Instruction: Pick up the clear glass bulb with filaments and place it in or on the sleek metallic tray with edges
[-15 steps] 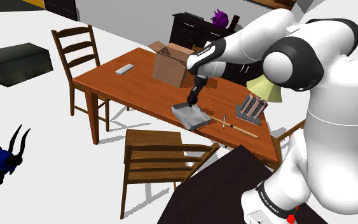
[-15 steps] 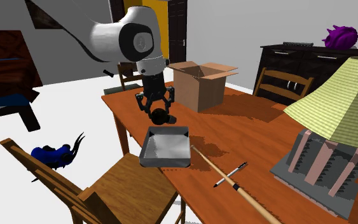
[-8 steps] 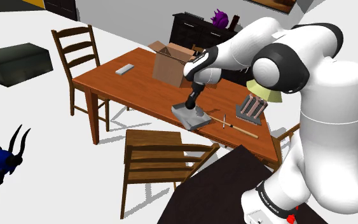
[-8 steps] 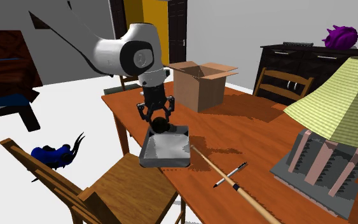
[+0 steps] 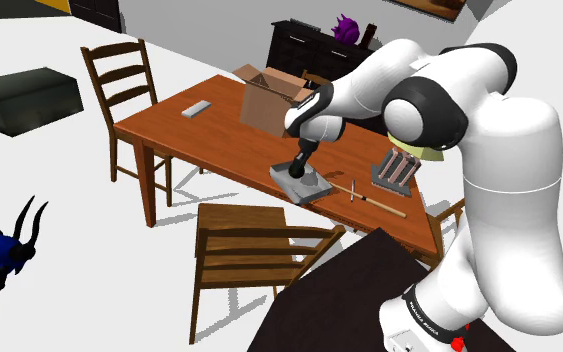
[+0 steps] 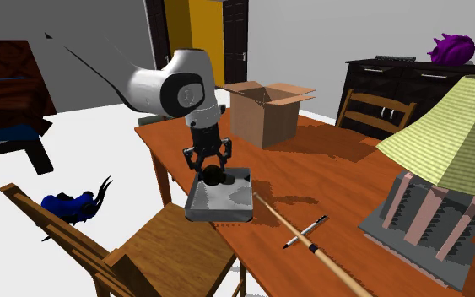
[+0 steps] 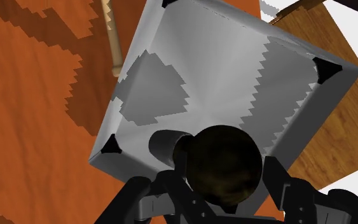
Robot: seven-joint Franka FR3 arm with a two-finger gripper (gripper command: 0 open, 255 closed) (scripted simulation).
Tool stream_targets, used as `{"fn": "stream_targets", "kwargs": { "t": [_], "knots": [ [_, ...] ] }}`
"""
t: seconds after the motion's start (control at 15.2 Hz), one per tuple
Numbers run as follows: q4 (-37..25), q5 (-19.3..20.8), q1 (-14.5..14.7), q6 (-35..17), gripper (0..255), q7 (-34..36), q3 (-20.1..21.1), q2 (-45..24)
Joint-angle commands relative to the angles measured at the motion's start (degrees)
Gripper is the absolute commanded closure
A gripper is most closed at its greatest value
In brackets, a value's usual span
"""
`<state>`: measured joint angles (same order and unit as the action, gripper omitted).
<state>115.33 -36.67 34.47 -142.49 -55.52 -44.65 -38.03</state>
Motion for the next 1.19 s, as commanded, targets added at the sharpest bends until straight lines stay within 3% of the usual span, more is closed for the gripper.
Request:
{"fn": "stream_targets", "kwargs": {
  "t": [0.0,0.26,0.33,0.66,0.92,1.12],
  "knots": [
    [0.0,-0.1,-0.1,-0.1,255,-0.1,0.1,-0.1],
    [0.0,-0.1,-0.1,-0.1,255,-0.1,0.1,-0.1],
    [0.0,-0.1,-0.1,-0.1,0,-0.1,0.1,-0.1],
    [0.0,-0.1,-0.1,-0.1,0,-0.1,0.1,-0.1],
    [1.3,5.0,4.7,3.9,0,3.1,-5.5,5.4],
    [1.3,5.0,4.7,3.9,0,3.1,-5.5,5.4]
  ]
}}
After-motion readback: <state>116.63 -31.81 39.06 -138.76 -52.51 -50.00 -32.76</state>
